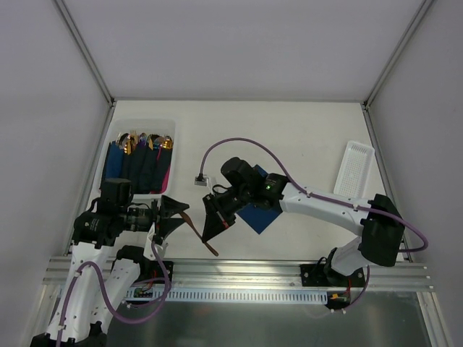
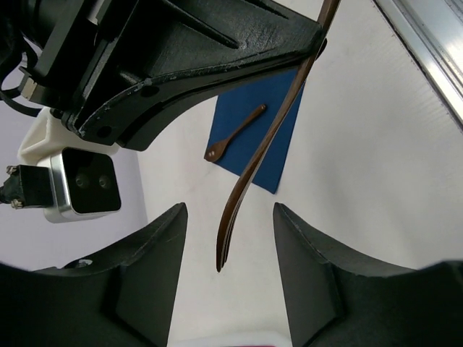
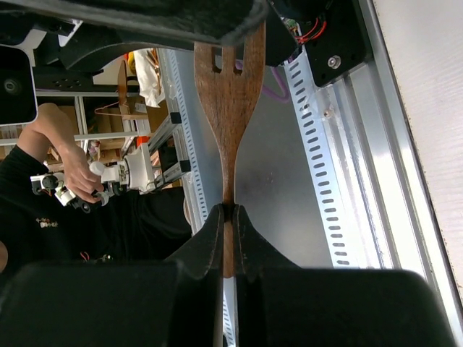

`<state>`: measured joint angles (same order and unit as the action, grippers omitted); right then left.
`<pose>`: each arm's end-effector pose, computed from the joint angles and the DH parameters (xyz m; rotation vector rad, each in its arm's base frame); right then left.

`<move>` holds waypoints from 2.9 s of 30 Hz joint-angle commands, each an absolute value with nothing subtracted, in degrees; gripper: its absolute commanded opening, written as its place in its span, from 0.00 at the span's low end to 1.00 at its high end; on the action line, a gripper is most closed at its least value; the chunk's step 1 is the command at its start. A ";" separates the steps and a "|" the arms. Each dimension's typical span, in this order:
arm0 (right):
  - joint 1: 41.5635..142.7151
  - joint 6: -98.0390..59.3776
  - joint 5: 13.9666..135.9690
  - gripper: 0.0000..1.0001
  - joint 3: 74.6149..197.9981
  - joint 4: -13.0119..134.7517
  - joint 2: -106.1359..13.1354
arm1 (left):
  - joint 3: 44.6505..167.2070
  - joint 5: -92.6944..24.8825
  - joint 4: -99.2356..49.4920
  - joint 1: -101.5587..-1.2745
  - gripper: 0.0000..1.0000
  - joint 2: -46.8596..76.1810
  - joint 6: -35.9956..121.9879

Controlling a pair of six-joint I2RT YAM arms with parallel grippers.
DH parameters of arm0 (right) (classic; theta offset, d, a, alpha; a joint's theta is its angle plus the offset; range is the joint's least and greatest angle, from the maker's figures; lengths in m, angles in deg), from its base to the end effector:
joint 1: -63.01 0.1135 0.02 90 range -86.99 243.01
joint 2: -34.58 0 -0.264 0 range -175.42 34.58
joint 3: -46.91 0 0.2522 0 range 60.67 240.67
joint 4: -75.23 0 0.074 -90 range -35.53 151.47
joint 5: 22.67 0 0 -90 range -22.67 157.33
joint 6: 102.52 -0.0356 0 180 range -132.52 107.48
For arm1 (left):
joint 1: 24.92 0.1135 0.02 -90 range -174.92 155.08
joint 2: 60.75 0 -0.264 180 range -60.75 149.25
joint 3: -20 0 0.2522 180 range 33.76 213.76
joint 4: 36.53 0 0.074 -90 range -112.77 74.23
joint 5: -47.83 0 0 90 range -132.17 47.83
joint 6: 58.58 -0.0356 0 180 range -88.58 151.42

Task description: Place the utensils on the paper napkin and roll it up

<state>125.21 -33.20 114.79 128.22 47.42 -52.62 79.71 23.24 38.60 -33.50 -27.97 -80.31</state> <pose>0.1352 0.3126 0.2969 -1.3794 2.0454 1.6419 0.0763 -0.0443 0.3044 1.8165 0.5232 -0.1834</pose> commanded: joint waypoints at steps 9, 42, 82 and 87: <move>126.91 -31.32 117.16 0.00 132.92 44.42 -54.80 | 78.58 20.41 40.16 -35.29 0.00 -25.85 -87.32; 134.17 11.21 49.41 0.60 156.38 -5.41 -39.48 | 116.99 22.78 64.07 -47.14 0.00 39.79 -15.35; 139.74 19.83 41.05 0.51 148.83 3.81 -52.08 | 115.15 28.06 64.16 -55.15 0.00 41.47 -4.97; 139.74 20.53 39.12 0.47 148.13 4.60 -52.61 | 115.06 27.88 64.07 -55.15 0.00 41.12 -5.15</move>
